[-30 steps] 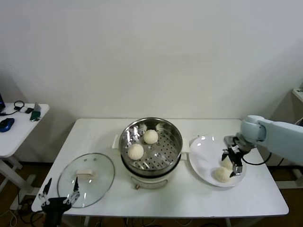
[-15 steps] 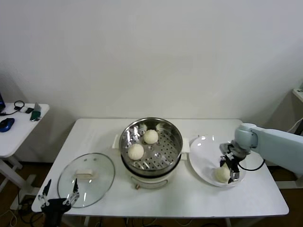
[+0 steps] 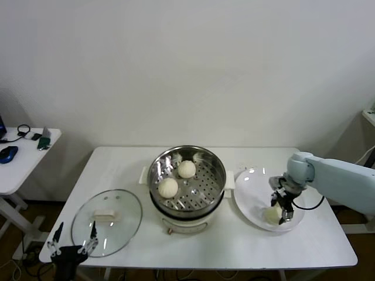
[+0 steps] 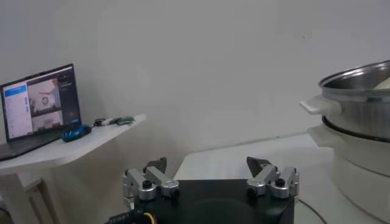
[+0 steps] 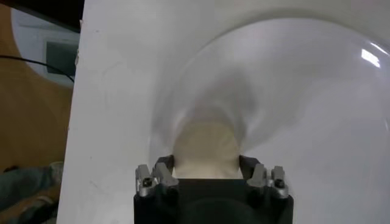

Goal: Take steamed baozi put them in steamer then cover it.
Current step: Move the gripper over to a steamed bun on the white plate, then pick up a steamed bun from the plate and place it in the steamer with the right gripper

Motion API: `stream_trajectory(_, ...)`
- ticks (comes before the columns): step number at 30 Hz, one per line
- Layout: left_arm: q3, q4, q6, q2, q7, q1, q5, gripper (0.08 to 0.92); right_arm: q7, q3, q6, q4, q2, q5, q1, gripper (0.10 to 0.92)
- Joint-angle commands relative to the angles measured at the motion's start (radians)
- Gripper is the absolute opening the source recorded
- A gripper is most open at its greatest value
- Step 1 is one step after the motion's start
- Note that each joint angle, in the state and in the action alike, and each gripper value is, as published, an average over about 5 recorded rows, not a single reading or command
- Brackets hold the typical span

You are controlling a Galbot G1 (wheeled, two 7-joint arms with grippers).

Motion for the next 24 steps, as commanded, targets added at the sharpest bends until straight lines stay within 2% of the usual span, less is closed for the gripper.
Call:
stream_trajectory(1, 0.0, 0.0, -0.001, 0.0, 0.0, 0.002, -0.001, 0.823, -0.001, -0.005, 0.002, -0.004, 0.004, 0.005, 0.015, 0.688)
stream_trajectory(6, 0.002, -0.003, -0.002, 0.001, 0.001, 0.003, -0.002, 0.823, -0.018, -0.047, 0.042, 0.017, 0.01, 0.015, 0.128, 0.687)
stream_trajectory(11, 0.004, -0.006, -0.001, 0.003, 0.001, 0.003, -0.002, 0.823, -0.065, -0.114, 0.171, 0.048, 0.053, -0.006, 0.327, 0.687)
stream_trajectory(18, 0.01, -0.004, 0.002, 0.004, 0.003, -0.001, -0.001, 0.823, -0.12, -0.231, 0.403, 0.089, 0.189, -0.024, 0.617, 0.686)
stream_trajectory(24, 0.023, 0.002, 0.004, 0.006, 0.006, -0.016, -0.004, 0.823, -0.149, -0.215, 0.492, 0.105, 0.308, -0.008, 0.69, 0.687)
